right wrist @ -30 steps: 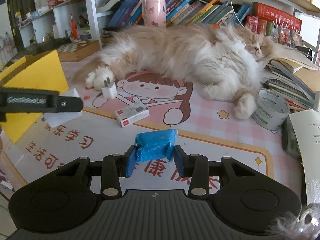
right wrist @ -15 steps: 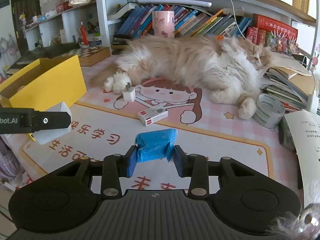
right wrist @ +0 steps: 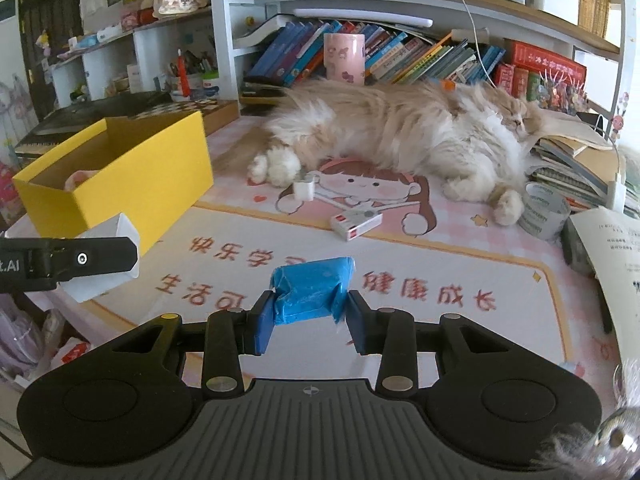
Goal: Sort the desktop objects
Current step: 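Lift the blue block with the right tool while the left tool lifts the white charger, then carry the blue block and white charger over the yellow box with both tools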
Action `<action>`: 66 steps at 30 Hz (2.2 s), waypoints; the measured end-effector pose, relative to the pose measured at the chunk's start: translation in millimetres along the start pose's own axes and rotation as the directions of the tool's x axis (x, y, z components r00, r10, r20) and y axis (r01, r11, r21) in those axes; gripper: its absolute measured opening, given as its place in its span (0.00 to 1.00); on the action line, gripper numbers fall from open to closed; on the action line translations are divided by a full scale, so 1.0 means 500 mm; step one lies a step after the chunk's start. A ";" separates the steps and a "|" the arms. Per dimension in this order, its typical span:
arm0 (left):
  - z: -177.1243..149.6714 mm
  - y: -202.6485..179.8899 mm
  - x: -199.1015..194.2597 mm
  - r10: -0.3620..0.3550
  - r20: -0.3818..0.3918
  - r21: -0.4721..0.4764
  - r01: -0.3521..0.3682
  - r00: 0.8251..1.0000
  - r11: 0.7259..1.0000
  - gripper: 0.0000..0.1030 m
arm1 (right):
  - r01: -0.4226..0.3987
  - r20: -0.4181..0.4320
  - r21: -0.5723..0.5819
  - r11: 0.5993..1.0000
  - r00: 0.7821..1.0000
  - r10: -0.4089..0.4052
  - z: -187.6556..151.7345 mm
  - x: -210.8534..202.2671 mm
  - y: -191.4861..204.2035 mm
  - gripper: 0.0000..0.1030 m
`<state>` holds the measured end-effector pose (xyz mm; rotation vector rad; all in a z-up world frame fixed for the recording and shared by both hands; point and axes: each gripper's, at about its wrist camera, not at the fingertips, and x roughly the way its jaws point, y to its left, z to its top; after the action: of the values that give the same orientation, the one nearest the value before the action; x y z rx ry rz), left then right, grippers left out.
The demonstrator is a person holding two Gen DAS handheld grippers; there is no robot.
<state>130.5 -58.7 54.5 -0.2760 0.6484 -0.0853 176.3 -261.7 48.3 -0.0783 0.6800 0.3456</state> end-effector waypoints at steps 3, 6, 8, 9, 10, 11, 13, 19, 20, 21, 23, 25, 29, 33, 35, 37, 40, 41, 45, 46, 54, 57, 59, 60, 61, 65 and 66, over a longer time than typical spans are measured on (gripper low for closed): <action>-0.014 0.030 -0.029 0.011 0.001 -0.001 -0.011 1.000 1.000 0.64 | 0.005 0.006 -0.011 1.000 1.000 -0.005 -0.007 -0.014 0.032 0.34; -0.024 0.061 -0.057 0.015 0.005 0.004 -0.015 1.000 1.000 0.64 | 0.025 0.025 -0.007 1.000 0.999 -0.025 -0.010 -0.033 0.059 0.33; -0.031 0.076 -0.077 0.024 0.014 0.028 -0.024 1.000 0.999 0.64 | 0.029 0.031 0.010 1.000 0.999 -0.029 -0.012 -0.044 0.076 0.33; -0.034 0.085 -0.087 0.026 0.016 0.034 -0.026 1.000 0.999 0.64 | 0.027 0.032 0.016 0.999 0.999 -0.028 -0.013 -0.049 0.086 0.33; -0.038 0.095 -0.096 0.026 0.017 0.033 -0.026 1.000 0.999 0.64 | 0.023 0.032 0.023 0.999 0.999 -0.023 -0.014 -0.054 0.097 0.33; -0.042 0.104 -0.105 0.026 0.016 0.030 -0.026 1.000 0.999 0.64 | 0.016 0.030 0.031 0.999 0.999 -0.017 -0.017 -0.058 0.107 0.33; -0.051 0.122 -0.120 0.029 0.014 0.029 -0.030 0.999 0.999 0.64 | -0.003 0.018 0.054 0.999 1.000 0.002 -0.024 -0.063 0.131 0.33; -0.070 0.176 -0.165 0.033 0.010 0.026 -0.033 0.999 0.999 0.64 | -0.032 0.013 0.043 0.999 0.999 0.032 -0.060 -0.084 0.220 0.33; -0.073 0.185 -0.171 0.033 0.008 0.024 -0.033 0.999 0.999 0.64 | -0.035 0.013 0.041 0.999 0.999 0.035 -0.064 -0.086 0.232 0.33; -0.076 0.191 -0.177 0.033 0.005 0.022 -0.034 0.999 0.999 0.64 | -0.038 0.012 0.039 0.999 0.999 0.037 -0.069 -0.088 0.244 0.33; -0.081 0.204 -0.188 0.035 0.002 0.023 -0.035 0.999 0.999 0.64 | -0.042 0.010 0.040 0.998 0.999 0.042 -0.078 -0.092 0.265 0.33; -0.085 0.215 -0.198 0.033 0.001 0.026 -0.033 0.999 0.999 0.64 | -0.045 0.004 0.041 0.998 0.999 0.045 -0.083 -0.094 0.281 0.33; -0.091 0.229 -0.212 0.026 -0.001 0.031 -0.026 1.000 0.999 0.64 | -0.051 -0.005 0.040 0.998 0.999 0.051 -0.091 -0.097 0.308 0.33; -0.095 0.240 -0.220 0.022 0.000 0.027 -0.022 1.000 0.999 0.64 | -0.057 -0.009 0.034 0.998 0.998 0.057 -0.093 -0.101 0.328 0.33; -0.098 0.245 -0.224 0.020 0.001 0.024 -0.020 1.000 1.000 0.64 | -0.060 -0.011 0.025 0.998 0.998 0.060 -0.094 -0.103 0.339 0.33; -0.099 0.251 -0.228 0.019 0.001 0.018 -0.019 1.000 1.000 0.64 | -0.065 -0.013 0.013 0.998 0.998 0.066 -0.095 -0.104 0.347 0.33; -0.103 0.256 -0.233 0.020 0.003 0.011 -0.020 1.000 1.000 0.64 | -0.072 -0.015 -0.001 0.997 0.997 0.072 -0.094 -0.105 0.358 0.33; -0.104 0.258 -0.235 0.021 0.003 0.009 -0.021 1.000 1.000 0.64 | -0.074 -0.016 -0.005 0.997 0.997 0.074 -0.094 -0.104 0.361 0.33; -0.106 0.266 -0.241 0.026 0.004 0.001 -0.026 1.000 1.000 0.64 | -0.083 -0.022 -0.019 0.996 0.996 0.083 -0.095 -0.102 0.373 0.33; -0.107 0.268 -0.243 0.028 0.005 0.000 -0.028 1.000 1.000 0.64 | -0.087 -0.025 -0.020 0.996 0.996 0.086 -0.095 -0.102 0.376 0.33; -0.112 0.287 -0.261 0.051 0.008 -0.022 -0.051 0.999 0.998 0.64 | -0.113 -0.043 -0.037 0.993 0.993 0.111 -0.096 -0.098 0.402 0.33; -0.113 0.295 -0.267 0.067 0.014 -0.037 -0.066 0.998 0.997 0.64 | -0.128 -0.050 -0.052 0.990 0.991 0.125 -0.096 -0.096 0.412 0.33; -0.113 0.300 -0.270 0.077 0.017 -0.048 -0.076 0.997 0.996 0.64 | -0.141 -0.055 -0.067 0.988 0.989 0.137 -0.094 -0.094 0.421 0.33; -0.113 0.302 -0.271 0.081 0.018 -0.052 -0.080 0.997 0.995 0.64 | -0.147 -0.055 -0.075 0.986 0.988 0.143 -0.093 -0.094 0.425 0.33; -0.113 0.304 -0.272 0.084 0.018 -0.057 -0.083 0.996 0.995 0.64 | -0.153 -0.056 -0.085 0.985 0.987 0.149 -0.092 -0.093 0.430 0.33; -0.109 0.308 -0.273 0.097 0.026 -0.069 -0.095 0.995 0.993 0.64 | -0.172 -0.057 -0.119 0.978 0.984 0.166 -0.089 -0.091 0.442 0.33; -0.107 0.308 -0.272 0.099 0.030 -0.070 -0.097 0.995 0.993 0.64 | -0.175 -0.055 -0.129 0.976 0.984 0.169 -0.087 -0.090 0.444 0.33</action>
<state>-11.4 99.2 50.2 -0.3106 0.6311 0.0357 42.3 -73.8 51.9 -0.1554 0.7083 0.5579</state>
